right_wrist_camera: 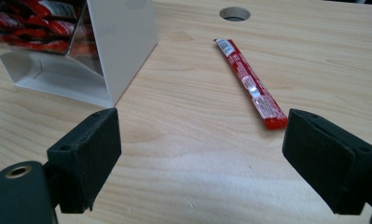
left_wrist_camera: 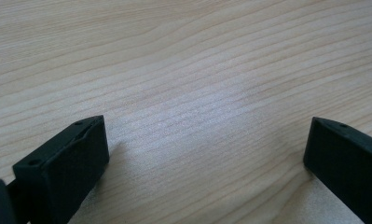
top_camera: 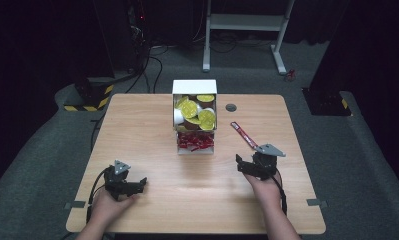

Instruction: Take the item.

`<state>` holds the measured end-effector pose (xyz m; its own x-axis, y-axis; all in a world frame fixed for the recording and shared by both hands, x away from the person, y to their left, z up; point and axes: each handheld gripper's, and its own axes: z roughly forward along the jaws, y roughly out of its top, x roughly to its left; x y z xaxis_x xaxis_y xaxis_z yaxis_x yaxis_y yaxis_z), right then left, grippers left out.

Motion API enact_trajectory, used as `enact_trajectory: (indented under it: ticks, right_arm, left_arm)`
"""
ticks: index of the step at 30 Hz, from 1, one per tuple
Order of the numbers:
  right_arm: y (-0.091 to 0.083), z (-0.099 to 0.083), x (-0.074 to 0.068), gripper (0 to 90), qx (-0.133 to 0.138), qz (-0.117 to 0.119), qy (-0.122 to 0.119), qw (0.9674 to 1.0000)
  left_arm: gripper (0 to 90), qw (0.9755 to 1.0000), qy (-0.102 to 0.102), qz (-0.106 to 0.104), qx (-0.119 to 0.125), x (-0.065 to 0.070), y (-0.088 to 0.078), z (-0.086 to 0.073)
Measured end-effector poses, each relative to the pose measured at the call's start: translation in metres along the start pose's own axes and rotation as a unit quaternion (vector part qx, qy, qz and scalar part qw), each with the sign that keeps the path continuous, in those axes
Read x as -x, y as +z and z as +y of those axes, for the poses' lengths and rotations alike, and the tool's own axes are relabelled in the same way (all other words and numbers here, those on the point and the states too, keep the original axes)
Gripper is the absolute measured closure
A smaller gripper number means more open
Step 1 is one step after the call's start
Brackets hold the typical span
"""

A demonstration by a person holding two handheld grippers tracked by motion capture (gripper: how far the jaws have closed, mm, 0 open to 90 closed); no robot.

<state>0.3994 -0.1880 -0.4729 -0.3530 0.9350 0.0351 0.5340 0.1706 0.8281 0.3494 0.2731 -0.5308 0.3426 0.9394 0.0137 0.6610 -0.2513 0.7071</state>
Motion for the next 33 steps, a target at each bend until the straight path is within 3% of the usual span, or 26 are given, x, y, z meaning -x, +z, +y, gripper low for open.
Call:
enact_trajectory:
  ticks: [5,18,22,23,24,26,33]
  right_arm:
    - [-0.009,-0.017,0.006,11.5,-0.003,-0.002,0.007,1.0000]
    - [-0.022,-0.059,0.019,11.6,-0.042,-0.012,-0.016,0.9989]
    - [-0.026,-0.074,0.026,12.9,-0.050,-0.037,-0.031,0.9976]
    - [-0.026,-0.077,0.029,14.5,-0.069,-0.042,-0.031,0.9963]
    - [-0.026,-0.078,0.033,13.2,-0.088,-0.041,-0.026,0.9949]
    - [-0.026,-0.078,0.037,12.7,-0.095,-0.035,-0.007,0.9949]
    - [-0.025,-0.078,0.036,14.1,-0.094,-0.036,-0.004,0.9949]
  left_arm:
    - [0.3,1.0000,0.000,0.000,0.000,0.000,0.000,0.000]
    - [0.3,1.0000,-0.003,0.000,0.002,0.000,0.000,0.000]
    - [0.3,1.0000,-0.003,0.000,0.002,0.000,0.000,0.000]
    - [0.3,1.0000,-0.003,0.000,0.002,0.000,0.000,0.000]
    - [0.3,1.0000,-0.003,0.000,0.002,0.000,0.000,0.000]
    - [0.3,1.0000,-0.003,0.000,0.002,0.000,0.000,0.000]
    - [0.4,1.0000,-0.003,0.000,0.002,0.001,0.000,0.000]
